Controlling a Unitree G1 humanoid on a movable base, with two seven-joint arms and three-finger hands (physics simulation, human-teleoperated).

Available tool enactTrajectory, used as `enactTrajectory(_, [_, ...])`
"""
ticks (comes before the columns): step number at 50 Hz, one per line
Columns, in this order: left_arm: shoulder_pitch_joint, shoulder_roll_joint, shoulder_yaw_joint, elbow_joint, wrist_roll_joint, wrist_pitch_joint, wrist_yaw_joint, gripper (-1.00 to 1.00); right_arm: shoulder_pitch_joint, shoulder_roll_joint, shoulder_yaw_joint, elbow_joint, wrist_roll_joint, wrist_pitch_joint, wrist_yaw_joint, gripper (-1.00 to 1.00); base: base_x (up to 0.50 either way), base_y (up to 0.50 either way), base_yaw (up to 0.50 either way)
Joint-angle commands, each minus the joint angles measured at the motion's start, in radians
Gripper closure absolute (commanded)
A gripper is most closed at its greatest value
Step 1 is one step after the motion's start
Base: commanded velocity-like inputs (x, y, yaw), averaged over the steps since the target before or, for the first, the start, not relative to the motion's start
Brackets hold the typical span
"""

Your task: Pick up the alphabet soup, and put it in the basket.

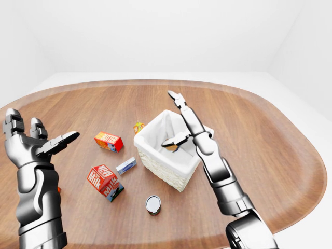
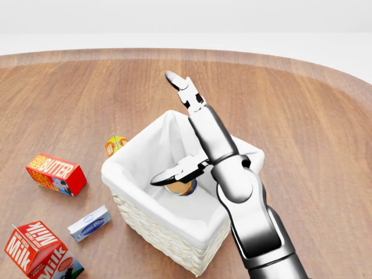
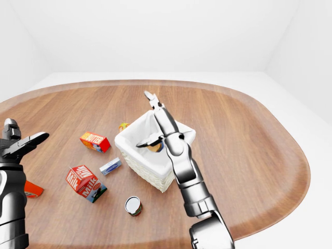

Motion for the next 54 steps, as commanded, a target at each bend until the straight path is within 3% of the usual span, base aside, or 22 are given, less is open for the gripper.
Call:
enactTrajectory(1, [-0.004,0.0,-0.005,0.022,0.003,-0.018,-0.006,-1.0,0.105,-0.052,0.088,-0.328,-0.067,0.0,0.092,-1.0,0.0,0.0,0.0])
enactTrajectory(4, [-0.001,0.0,-0.005,0.014,0.003,-0.014,-0.003,-1.0,0.128,-0.04,0.102,-0.367,-0.219,0.0,0.214,-1.0,0.0,0.0,0.0])
enactTrajectory(6, [0.0,0.0,-0.005,0.012,0.003,-0.012,-0.003,-1.0,0.137,-0.026,0.11,-0.374,-0.396,0.0,0.365,-1.0,0.0,0.0,0.0])
enactTrajectory(8, [0.002,0.0,-0.003,0.003,0.002,-0.006,0.0,-1.0,0.144,-0.011,0.117,-0.386,-0.638,0.0,0.578,-1.0,0.0,0.0,0.0])
enactTrajectory(13, [0.004,-0.001,-0.002,-0.003,0.005,-0.001,0.001,-1.0,0.149,0.039,0.088,-0.427,-1.25,0.0,0.608,-1.0,0.0,0.0,0.0])
enactTrajectory(15, [0.004,-0.001,-0.001,-0.005,0.005,0.002,0.002,-1.0,0.164,0.148,-0.018,-0.46,-1.507,0.0,0.608,-1.0,0.0,0.0,0.0])
enactTrajectory(16, [0.003,-0.002,-0.002,-0.002,0.007,-0.001,0.0,-1.0,0.163,0.197,-0.061,-0.487,-1.569,0.0,0.608,-1.0,0.0,0.0,0.0])
enactTrajectory(18, [-0.004,-0.003,-0.005,0.021,0.012,-0.016,-0.006,-1.0,0.153,0.255,-0.106,-0.527,-1.59,0.0,0.608,-1.0,0.0,0.0,0.0])
enactTrajectory(21, [-0.002,-0.001,-0.006,0.015,0.011,-0.011,-0.001,-1.0,0.14,0.292,-0.121,-0.552,-1.591,0.0,0.608,-1.0,0.0,0.0,0.0])
enactTrajectory(32, [0.003,0.0,-0.001,-0.006,0.01,0.01,0.005,-1.0,0.048,0.348,-0.147,-0.672,-1.591,0.0,0.608,-1.0,0.0,0.0,0.0])
enactTrajectory(36, [-0.004,-0.001,-0.005,0.018,0.017,-0.005,-0.001,-1.0,0.028,0.348,-0.142,-0.758,-1.591,0.0,0.608,-1.0,0.0,0.0,0.0])
enactTrajectory(41, [-0.003,-0.001,-0.007,0.019,0.019,-0.005,0.002,-1.0,0.058,0.348,-0.111,-0.822,-1.591,0.0,0.608,-1.0,0.0,0.0,0.0])
enactTrajectory(47, [0.004,-0.001,-0.003,-0.001,0.018,0.011,0.008,-1.0,0.06,0.348,-0.056,-0.872,-1.591,0.0,0.608,-1.0,0.0,0.0,0.0])
enactTrajectory(54, [0.003,-0.001,-0.002,-0.002,0.02,0.018,0.009,-1.0,0.071,0.348,0.067,-0.961,-1.592,0.0,0.608,-1.0,0.0,0.0,0.0])
